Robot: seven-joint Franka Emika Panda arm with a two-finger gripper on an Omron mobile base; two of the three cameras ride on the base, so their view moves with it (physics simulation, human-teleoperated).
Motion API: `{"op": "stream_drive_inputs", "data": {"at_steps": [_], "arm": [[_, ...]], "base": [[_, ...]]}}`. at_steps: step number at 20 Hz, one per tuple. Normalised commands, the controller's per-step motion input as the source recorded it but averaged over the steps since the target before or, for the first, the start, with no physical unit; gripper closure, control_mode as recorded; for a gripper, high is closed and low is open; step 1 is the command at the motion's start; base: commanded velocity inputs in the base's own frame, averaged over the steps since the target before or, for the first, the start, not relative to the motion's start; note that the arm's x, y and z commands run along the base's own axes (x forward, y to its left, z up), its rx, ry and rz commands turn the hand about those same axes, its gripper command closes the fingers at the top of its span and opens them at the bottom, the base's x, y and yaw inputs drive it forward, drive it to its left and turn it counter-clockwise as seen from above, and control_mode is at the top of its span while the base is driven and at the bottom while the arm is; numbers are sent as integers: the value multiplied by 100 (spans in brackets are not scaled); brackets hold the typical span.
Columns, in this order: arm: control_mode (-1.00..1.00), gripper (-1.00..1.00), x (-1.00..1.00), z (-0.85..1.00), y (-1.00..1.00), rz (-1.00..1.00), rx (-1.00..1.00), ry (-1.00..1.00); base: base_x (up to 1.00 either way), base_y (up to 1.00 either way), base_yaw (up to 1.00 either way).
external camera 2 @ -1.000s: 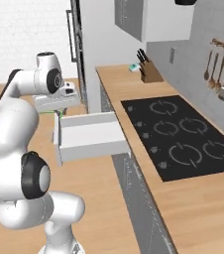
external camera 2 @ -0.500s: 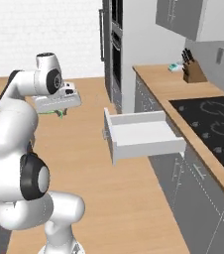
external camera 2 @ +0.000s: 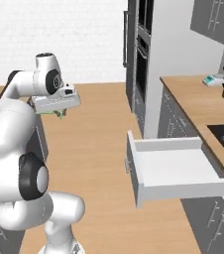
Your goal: Take a straw from the drawer in front and place it inside the glass cup on the dining counter.
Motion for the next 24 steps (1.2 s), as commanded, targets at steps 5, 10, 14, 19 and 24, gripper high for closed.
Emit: {"op": "stream_drive_inputs", "data": {"at_steps": [5,10,14,19,24], "arm": [[100,100,0,0,0,0,0,0],[100,100,0,0,0,0,0,0],[100,100,0,0,0,0,0,0],[100,100,0,0,0,0,0,0],[100,100,0,0,0,0,0,0]], "base": [[100,30,14],[100,12,11],[100,12,11],[100,16,11],[100,10,12]]}}
